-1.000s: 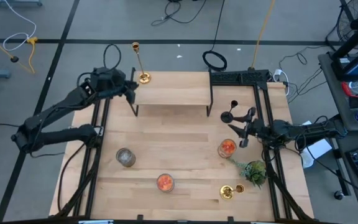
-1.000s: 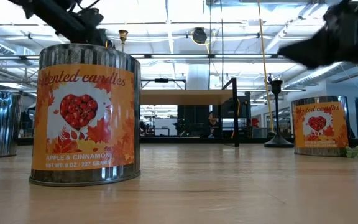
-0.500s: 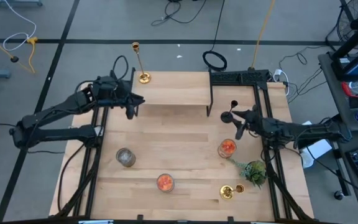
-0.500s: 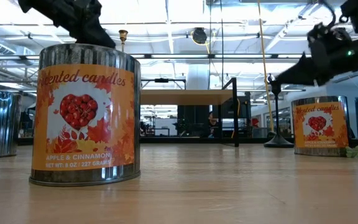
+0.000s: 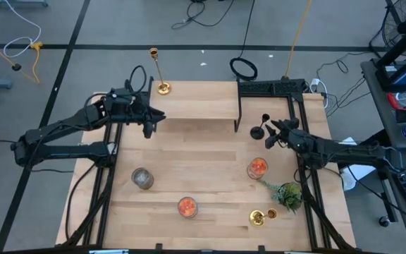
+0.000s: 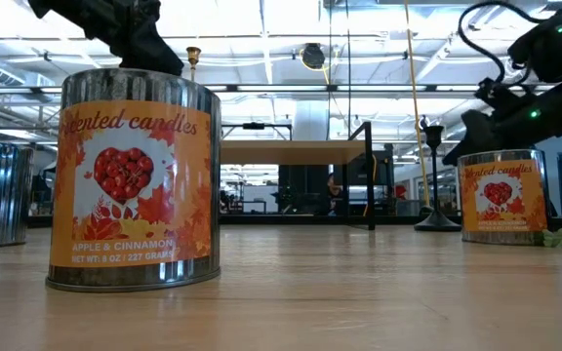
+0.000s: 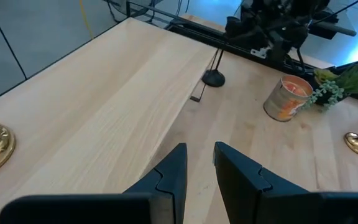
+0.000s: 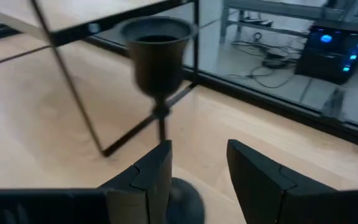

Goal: Pick & Place candle stick holders
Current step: Put the black candleholder on the shelf

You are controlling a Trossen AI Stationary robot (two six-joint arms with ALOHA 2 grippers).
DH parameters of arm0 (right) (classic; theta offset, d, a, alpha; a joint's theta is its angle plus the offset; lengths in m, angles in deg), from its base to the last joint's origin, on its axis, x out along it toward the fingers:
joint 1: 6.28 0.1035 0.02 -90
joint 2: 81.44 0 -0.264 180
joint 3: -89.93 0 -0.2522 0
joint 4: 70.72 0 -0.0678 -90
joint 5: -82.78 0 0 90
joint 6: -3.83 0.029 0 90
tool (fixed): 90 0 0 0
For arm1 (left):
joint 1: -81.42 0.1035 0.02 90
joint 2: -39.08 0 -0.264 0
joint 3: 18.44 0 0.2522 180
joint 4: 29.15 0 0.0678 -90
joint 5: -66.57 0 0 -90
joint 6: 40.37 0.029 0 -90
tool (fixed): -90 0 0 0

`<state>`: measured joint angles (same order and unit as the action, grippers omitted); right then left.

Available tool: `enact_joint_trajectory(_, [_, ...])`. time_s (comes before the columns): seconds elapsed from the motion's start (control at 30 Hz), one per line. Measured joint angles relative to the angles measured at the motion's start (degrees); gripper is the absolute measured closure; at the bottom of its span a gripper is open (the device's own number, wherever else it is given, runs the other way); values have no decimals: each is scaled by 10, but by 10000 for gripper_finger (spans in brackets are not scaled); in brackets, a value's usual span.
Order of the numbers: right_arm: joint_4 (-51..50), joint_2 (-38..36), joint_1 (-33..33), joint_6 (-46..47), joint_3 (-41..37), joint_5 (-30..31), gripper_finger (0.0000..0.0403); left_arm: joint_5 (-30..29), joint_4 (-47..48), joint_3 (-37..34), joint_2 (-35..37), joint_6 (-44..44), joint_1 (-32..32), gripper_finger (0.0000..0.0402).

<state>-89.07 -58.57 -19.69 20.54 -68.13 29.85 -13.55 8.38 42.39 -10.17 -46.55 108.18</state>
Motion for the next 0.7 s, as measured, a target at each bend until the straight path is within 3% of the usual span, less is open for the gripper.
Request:
enact_joint_trajectory(0.27, [50, 32, -55, -32, 0, -116, 250, -27, 0, 0, 0, 0, 0, 316])
enact_joint_trajectory(0.7, [95, 103, -100, -57, 0, -122, 250, -27, 0, 0, 0, 0, 0, 316])
